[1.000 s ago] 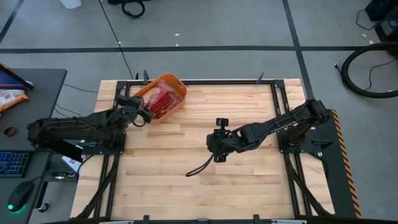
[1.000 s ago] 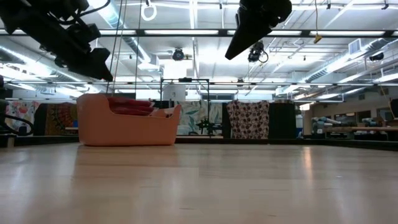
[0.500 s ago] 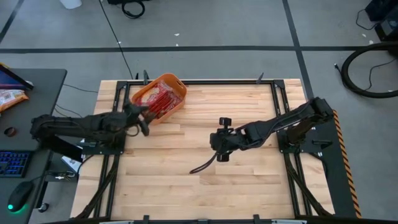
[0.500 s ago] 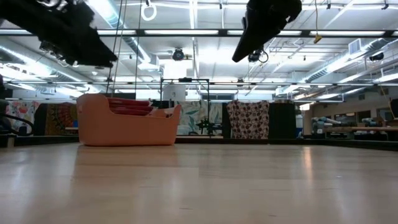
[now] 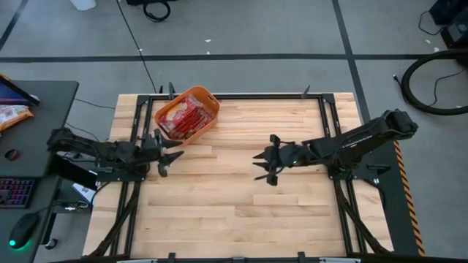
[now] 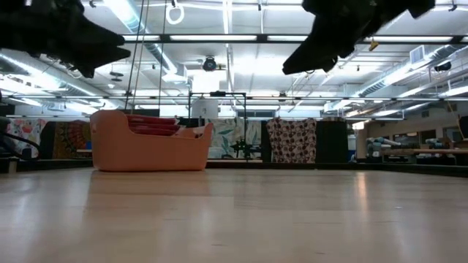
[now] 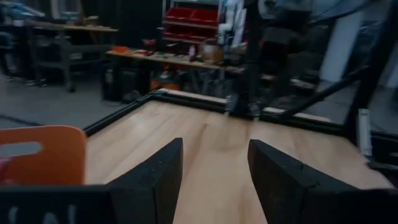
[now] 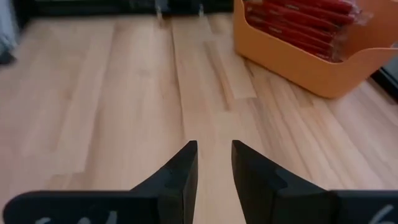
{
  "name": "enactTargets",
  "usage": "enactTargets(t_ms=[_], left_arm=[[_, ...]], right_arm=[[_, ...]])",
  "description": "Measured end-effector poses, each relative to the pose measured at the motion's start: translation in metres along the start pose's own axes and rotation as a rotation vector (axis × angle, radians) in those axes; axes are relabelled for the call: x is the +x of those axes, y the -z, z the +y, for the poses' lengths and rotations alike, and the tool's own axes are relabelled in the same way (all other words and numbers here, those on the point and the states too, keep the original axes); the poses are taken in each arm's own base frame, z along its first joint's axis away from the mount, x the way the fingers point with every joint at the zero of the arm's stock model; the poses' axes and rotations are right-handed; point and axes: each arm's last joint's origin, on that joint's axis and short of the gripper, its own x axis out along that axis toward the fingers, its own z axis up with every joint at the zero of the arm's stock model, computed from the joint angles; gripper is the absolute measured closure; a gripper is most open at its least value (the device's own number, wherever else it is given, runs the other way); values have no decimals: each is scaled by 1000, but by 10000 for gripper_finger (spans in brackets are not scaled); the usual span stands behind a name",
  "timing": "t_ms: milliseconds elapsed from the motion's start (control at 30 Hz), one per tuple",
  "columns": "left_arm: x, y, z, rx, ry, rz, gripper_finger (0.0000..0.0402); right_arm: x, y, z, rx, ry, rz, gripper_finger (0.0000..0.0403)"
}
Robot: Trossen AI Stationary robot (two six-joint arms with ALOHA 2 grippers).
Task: Sort popcorn bags into baskets
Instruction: Return to Home Position
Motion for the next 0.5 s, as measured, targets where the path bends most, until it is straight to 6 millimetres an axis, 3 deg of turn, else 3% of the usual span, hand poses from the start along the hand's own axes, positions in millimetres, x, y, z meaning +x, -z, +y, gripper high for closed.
enactTargets(t_ms=[267,500], left_arm=[[-8,10,6,-23,20,-69,239],[-15,7,9,-18,29,-121,252]], right_arm=[[-26,35,-32,125,-20,-150,300],[-53,60,-45,196,-5,-230,300]])
